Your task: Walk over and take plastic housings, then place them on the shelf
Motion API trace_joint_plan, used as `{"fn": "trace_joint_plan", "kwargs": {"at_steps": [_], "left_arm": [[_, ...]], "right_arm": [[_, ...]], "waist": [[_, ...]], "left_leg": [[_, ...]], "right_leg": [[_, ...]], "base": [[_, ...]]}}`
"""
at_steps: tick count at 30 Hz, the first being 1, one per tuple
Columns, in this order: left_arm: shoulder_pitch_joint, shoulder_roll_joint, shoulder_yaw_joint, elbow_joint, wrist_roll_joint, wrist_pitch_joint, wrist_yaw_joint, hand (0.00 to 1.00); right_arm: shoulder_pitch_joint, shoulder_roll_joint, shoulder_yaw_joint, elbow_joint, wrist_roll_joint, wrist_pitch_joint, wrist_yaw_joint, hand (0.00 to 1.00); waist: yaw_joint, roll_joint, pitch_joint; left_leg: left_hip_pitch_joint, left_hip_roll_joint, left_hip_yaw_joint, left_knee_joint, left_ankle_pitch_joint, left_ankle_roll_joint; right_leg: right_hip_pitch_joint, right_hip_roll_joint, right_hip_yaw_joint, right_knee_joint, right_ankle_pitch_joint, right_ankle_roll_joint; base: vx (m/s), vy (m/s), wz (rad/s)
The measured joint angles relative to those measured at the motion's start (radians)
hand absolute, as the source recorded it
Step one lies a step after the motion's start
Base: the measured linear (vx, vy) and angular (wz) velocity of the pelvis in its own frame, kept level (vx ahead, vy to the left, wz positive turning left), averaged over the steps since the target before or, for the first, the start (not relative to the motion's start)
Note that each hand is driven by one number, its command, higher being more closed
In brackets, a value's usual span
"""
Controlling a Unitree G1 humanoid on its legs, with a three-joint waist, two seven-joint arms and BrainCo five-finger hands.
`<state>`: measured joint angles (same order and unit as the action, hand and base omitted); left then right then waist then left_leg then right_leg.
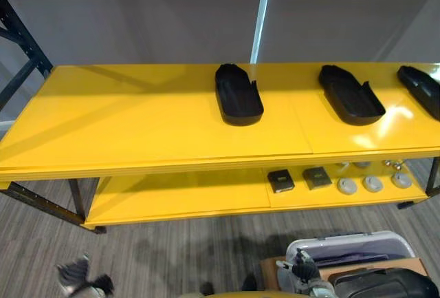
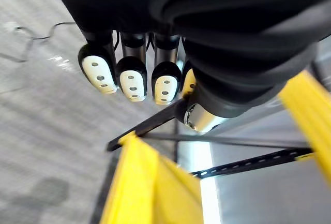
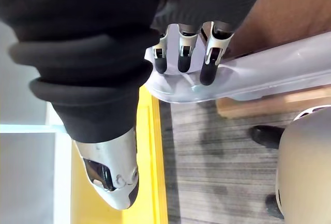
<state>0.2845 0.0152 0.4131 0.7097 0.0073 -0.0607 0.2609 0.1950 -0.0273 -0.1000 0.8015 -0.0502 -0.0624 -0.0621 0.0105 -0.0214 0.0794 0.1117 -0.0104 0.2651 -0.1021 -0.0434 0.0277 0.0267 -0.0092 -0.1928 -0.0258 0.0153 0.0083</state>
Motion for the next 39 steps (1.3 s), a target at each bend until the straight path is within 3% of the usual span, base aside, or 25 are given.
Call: {"fn": "trace_joint_plan", "kwargs": {"at_steps": [12,15,21,25,29,30,39], "left_arm": [[-0.080,0.000,-0.190,0.071,0.005,-0.018,-0.065,0.00],[-0.095,0.008,-0.218,0.078,0.020,-0.020,-0.066,0.00],[-0.110,0.023,-0.269,0.100,0.080,-0.023,-0.067,0.00],[-0.106,0.028,-0.275,0.105,0.085,-0.023,-0.066,0.00],[-0.112,0.027,-0.277,0.105,0.082,-0.023,-0.065,0.00],[-0.115,0.029,-0.286,0.107,0.081,-0.023,-0.065,0.00],[-0.168,0.036,-0.325,0.131,0.083,-0.026,-0.064,0.00]], "right_arm": [[-0.053,-0.003,-0.009,0.050,0.001,0.001,-0.005,0.00],[-0.058,-0.005,-0.010,0.050,0.001,0.000,-0.016,0.00],[-0.061,0.000,-0.022,0.058,0.002,0.000,-0.023,0.00],[-0.077,-0.003,-0.017,0.058,0.002,0.000,-0.025,0.00],[-0.130,-0.018,0.000,0.058,0.002,-0.001,-0.027,0.00],[-0.142,-0.020,-0.001,0.058,0.002,-0.002,-0.027,0.00],[-0.168,-0.021,0.001,0.088,-0.001,0.004,-0.028,0.00]], "waist": [[-0.049,0.021,0.013],[-0.052,0.032,0.019],[-0.053,0.024,0.022],[-0.047,0.022,0.030],[-0.033,0.023,0.046],[-0.032,0.033,0.055],[-0.046,0.033,0.065]], "left_leg": [[0.018,0.001,0.028,0.007,-0.008,-0.019],[0.027,0.003,0.041,0.008,-0.013,-0.026],[0.022,0.011,0.042,0.053,-0.045,-0.055],[-0.075,0.042,0.042,0.252,-0.136,-0.053],[-0.140,0.034,-0.109,0.323,-0.154,-0.050],[-0.130,0.037,-0.116,0.310,-0.171,-0.027],[-0.101,0.018,0.008,0.272,-0.158,-0.001]], "right_leg": [[0.003,0.007,0.030,-0.013,-0.005,-0.004],[0.006,0.010,0.038,-0.013,-0.004,-0.004],[0.021,0.009,0.037,-0.012,-0.006,-0.002],[0.001,0.012,0.065,-0.003,-0.011,-0.005],[-0.065,0.022,0.141,0.011,0.013,-0.007],[-0.068,0.032,0.153,0.006,0.023,-0.006],[-0.115,0.027,0.281,0.025,0.067,0.026]], "base": [[0.06,0.000,-0.08],[0.05,-0.019,-0.14],[-0.02,-0.009,0.00],[-0.06,-0.042,-0.13],[-0.04,-0.050,-0.53],[-0.03,0.002,-0.47],[-0.05,0.061,-0.44]]}}
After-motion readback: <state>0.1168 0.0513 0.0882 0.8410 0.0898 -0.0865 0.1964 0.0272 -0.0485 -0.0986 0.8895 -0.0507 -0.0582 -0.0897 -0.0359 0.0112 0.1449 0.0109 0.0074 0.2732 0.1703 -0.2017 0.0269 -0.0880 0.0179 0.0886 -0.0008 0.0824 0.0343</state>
